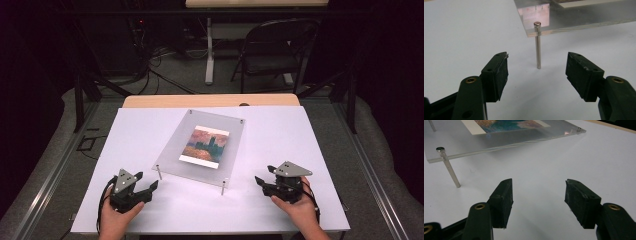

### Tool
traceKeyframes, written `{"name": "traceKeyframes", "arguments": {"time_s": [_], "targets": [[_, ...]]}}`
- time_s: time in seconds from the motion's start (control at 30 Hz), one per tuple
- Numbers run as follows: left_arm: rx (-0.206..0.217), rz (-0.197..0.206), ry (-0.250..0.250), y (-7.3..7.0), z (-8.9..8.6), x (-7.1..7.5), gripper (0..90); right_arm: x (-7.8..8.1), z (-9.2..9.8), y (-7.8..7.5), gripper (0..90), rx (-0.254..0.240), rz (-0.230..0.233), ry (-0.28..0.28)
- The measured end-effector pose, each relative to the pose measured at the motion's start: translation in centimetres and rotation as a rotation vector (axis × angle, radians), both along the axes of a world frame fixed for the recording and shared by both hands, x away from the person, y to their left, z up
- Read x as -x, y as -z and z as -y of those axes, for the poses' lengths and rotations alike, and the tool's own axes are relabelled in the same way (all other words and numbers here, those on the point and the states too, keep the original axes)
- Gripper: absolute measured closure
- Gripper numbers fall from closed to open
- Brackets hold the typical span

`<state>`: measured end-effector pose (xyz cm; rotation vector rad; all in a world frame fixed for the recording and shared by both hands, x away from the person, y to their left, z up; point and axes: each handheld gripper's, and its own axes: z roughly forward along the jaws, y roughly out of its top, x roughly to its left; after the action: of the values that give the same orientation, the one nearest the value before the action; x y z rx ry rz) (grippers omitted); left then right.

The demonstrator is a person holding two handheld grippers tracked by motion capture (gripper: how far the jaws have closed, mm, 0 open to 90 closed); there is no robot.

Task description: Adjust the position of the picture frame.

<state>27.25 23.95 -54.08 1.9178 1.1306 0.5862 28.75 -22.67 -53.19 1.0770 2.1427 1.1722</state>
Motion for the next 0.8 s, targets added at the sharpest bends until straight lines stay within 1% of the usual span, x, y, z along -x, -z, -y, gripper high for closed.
{"name": "traceKeyframes", "arguments": {"time_s": [0.1,0.17,0.23,0.33,0.43,0.53,0.7,0.77,0.8], "targets": [[0.006,-0.002,0.004,0.0,-0.1,0.0,34.4,0.1,-0.1,-0.1,39.4,0.011,0.012,-0.002],[0.004,-0.008,0.002,0.1,-0.1,-0.1,34.3,0.1,-0.3,-0.1,40.3,0.009,0.004,-0.012],[0.006,-0.014,0.0,0.1,-0.1,-0.1,33.9,0.1,-0.3,0.0,40.9,0.017,-0.012,-0.013],[0.01,-0.025,-0.002,0.2,-0.2,-0.1,33.1,0.1,-0.3,0.1,41.7,0.012,-0.033,-0.014],[0.013,-0.038,-0.002,0.3,-0.2,-0.2,33.2,0.1,-0.3,0.1,43.2,0.011,-0.039,-0.025],[0.015,-0.046,-0.011,0.3,-0.3,-0.2,33.2,0.2,-0.5,0.1,44.4,0.024,-0.031,-0.031],[0.023,-0.046,-0.01,0.4,-0.4,-0.3,33.2,0.4,-0.9,0.0,46.3,0.052,-0.02,-0.054],[0.024,-0.051,-0.003,0.4,-0.3,-0.3,33.3,0.5,-1.0,0.0,46.5,0.053,-0.014,-0.058],[0.015,-0.046,-0.001,0.4,-0.2,-0.3,33.3,0.5,-1.1,0.0,47.7,0.046,-0.009,-0.063]]}}
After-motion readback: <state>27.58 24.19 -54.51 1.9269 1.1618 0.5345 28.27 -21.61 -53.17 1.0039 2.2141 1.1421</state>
